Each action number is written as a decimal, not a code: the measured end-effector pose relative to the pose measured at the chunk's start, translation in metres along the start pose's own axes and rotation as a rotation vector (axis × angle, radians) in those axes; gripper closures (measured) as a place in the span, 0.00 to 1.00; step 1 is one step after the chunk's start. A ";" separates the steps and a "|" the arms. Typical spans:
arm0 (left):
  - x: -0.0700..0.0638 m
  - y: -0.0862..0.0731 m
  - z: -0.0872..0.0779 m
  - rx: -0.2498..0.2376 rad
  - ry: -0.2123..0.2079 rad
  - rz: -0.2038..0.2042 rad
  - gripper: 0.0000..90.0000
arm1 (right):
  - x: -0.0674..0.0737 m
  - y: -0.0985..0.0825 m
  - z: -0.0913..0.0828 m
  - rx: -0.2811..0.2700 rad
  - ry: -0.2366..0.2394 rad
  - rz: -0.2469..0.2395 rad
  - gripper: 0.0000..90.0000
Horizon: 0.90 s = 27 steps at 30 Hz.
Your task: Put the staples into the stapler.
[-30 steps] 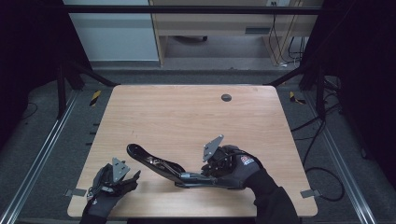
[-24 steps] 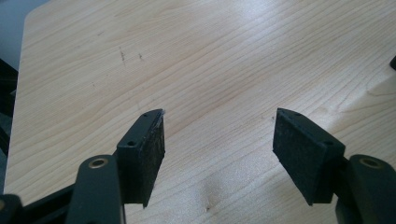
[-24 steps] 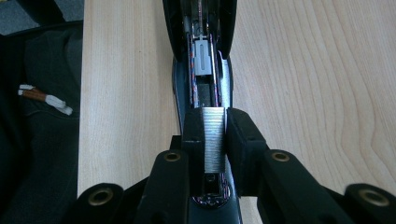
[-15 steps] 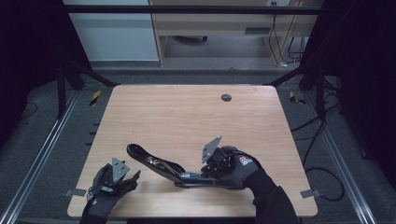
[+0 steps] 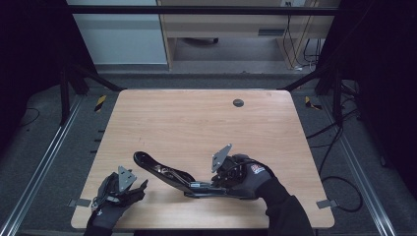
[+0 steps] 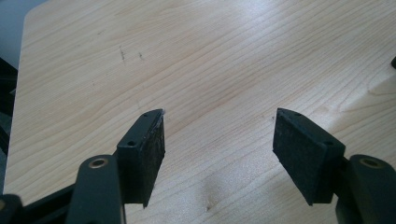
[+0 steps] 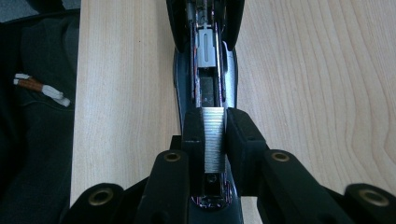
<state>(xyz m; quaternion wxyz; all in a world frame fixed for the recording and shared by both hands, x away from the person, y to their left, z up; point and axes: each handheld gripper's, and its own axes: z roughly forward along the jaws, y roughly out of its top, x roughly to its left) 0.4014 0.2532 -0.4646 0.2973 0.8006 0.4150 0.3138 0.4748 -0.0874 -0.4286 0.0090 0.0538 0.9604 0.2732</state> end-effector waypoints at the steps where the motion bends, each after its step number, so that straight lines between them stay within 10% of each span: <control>1: 0.000 0.000 0.000 0.000 0.000 0.000 0.37 | 0.000 0.000 0.000 0.002 0.001 -0.002 0.87; 27: 0.000 0.000 0.000 0.002 0.002 -0.002 0.37 | 0.000 -0.001 0.004 -0.001 0.000 -0.004 0.84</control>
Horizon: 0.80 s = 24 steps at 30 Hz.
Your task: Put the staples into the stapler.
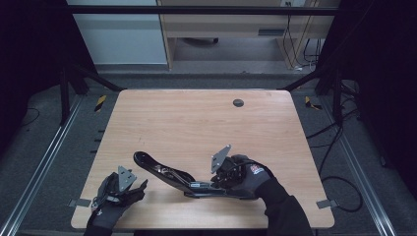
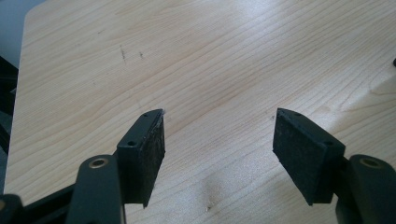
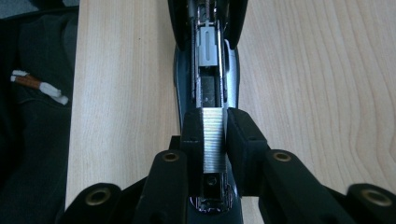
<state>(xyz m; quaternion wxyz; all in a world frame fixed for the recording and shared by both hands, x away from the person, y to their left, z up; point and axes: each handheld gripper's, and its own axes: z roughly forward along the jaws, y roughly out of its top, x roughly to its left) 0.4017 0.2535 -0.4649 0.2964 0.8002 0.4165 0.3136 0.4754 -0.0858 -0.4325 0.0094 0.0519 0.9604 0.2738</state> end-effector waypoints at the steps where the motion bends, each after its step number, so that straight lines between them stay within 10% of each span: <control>1: 0.000 0.000 0.000 0.000 0.000 0.001 0.37 | 0.000 0.000 0.000 -0.003 -0.005 -0.002 0.82; 15: 0.001 0.001 -0.004 -0.031 -0.005 -0.021 0.37 | 0.000 -0.006 -0.015 -0.058 -0.083 0.097 0.88; 24: 0.004 0.001 -0.010 -0.070 -0.013 -0.046 0.37 | 0.000 -0.029 -0.041 -0.187 -0.283 0.245 0.89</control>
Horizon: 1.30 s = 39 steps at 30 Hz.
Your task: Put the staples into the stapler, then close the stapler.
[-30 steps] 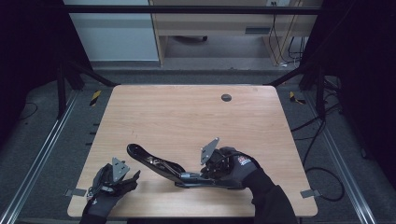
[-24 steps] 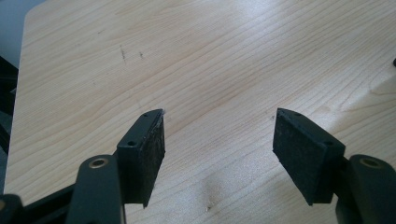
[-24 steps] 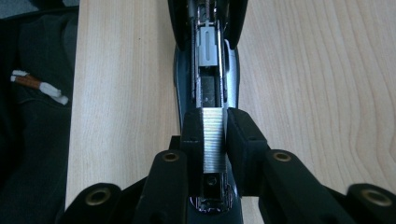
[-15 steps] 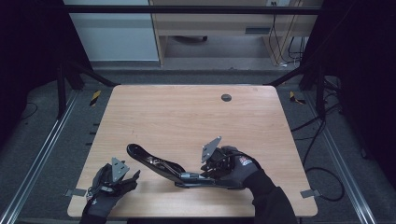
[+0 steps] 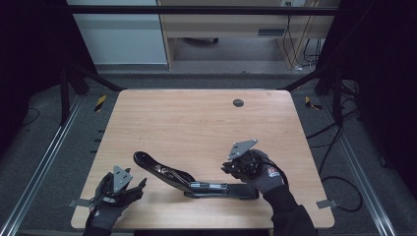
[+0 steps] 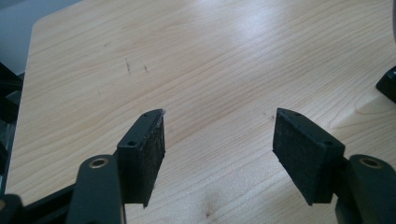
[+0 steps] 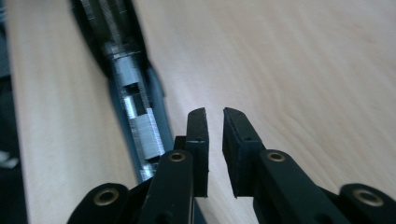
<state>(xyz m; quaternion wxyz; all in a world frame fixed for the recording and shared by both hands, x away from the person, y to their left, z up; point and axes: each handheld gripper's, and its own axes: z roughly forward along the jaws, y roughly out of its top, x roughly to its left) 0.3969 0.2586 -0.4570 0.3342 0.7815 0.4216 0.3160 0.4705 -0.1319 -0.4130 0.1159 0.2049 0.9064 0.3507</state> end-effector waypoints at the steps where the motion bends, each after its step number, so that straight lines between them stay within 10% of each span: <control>1: 0.000 0.000 0.000 -0.006 -0.001 -0.006 0.37 | -0.001 -0.003 -0.003 -0.019 -0.019 0.016 0.88; 8: 0.002 0.000 -0.003 -0.025 -0.008 -0.024 0.37 | -0.004 -0.026 -0.016 -0.075 -0.178 0.135 0.77; 20: 0.004 0.002 -0.011 -0.060 -0.017 -0.051 0.37 | -0.003 -0.066 -0.029 -0.113 -0.290 0.245 0.76; 39: 0.002 0.006 -0.024 -0.124 -0.041 -0.070 0.36 | 0.005 -0.108 -0.041 -0.144 -0.334 0.356 0.77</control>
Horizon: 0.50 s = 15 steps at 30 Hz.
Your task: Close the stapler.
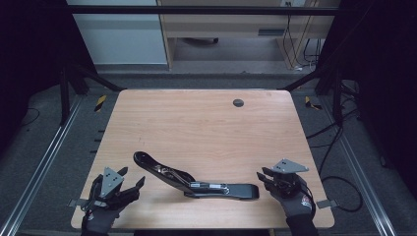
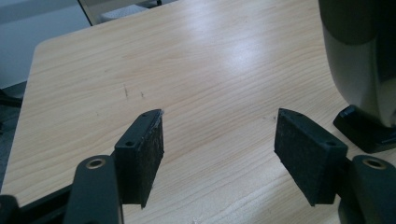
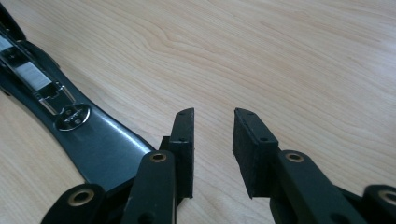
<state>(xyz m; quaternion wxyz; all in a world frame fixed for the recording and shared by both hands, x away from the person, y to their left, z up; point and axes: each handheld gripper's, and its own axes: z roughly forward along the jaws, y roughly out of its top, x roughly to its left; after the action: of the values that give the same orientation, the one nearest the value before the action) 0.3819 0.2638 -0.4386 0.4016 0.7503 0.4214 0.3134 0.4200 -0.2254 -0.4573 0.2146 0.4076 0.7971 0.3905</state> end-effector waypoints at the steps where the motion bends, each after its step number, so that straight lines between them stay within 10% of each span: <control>1: 0.000 0.001 -0.001 -0.006 0.000 -0.003 0.36 | 0.000 0.000 0.000 0.000 0.000 0.000 0.77; 15: 0.001 0.010 -0.019 -0.093 -0.019 -0.043 0.36 | 0.008 -0.011 0.001 0.022 0.012 -0.003 0.78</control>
<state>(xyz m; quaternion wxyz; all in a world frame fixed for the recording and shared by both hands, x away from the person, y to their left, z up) 0.3704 0.2675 -0.4204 0.4467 0.7244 0.4186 0.3170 0.4111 -0.2226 -0.4665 0.2059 0.4062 0.8032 0.3840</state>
